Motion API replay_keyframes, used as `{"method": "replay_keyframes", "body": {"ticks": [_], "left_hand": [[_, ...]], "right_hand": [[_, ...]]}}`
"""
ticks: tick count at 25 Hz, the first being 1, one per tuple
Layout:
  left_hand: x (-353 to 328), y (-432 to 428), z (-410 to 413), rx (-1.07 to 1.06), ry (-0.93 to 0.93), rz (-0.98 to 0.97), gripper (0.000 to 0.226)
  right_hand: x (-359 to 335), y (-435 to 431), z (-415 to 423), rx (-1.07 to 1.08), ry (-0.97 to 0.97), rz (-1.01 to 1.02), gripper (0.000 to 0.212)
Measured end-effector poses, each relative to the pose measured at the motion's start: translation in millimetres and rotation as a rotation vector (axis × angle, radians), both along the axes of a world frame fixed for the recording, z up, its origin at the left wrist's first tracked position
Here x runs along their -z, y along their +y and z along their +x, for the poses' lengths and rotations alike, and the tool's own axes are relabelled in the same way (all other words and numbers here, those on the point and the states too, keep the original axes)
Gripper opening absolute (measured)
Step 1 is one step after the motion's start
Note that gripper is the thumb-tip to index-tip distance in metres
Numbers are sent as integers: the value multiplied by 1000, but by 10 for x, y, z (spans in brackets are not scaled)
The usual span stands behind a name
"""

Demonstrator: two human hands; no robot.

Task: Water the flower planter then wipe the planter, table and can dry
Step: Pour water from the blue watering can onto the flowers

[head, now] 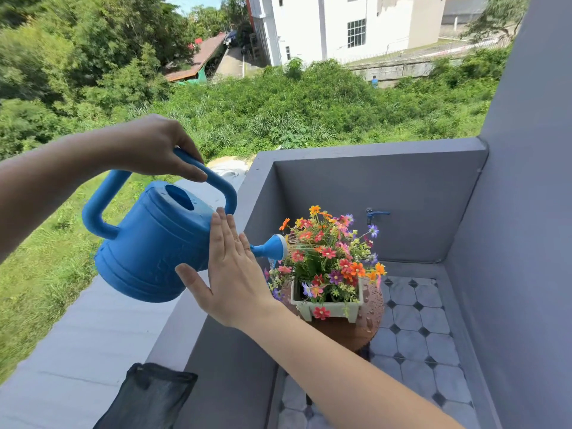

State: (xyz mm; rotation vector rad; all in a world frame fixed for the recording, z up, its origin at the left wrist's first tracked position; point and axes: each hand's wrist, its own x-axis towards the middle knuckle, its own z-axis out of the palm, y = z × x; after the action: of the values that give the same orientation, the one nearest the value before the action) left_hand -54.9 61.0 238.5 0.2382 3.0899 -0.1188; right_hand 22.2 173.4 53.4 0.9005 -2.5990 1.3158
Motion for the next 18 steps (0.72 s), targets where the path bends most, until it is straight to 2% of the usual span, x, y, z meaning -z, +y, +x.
{"method": "replay_keyframes", "body": {"ticks": [8,18], "left_hand": [[-103,115,-13,38,20,47,27],[-35,-52,195,17,2,-3,27]], "right_hand": [[-86,49,-70,72,27,-5,86],[-21,-121,217,-10,56,-28,87]]}}
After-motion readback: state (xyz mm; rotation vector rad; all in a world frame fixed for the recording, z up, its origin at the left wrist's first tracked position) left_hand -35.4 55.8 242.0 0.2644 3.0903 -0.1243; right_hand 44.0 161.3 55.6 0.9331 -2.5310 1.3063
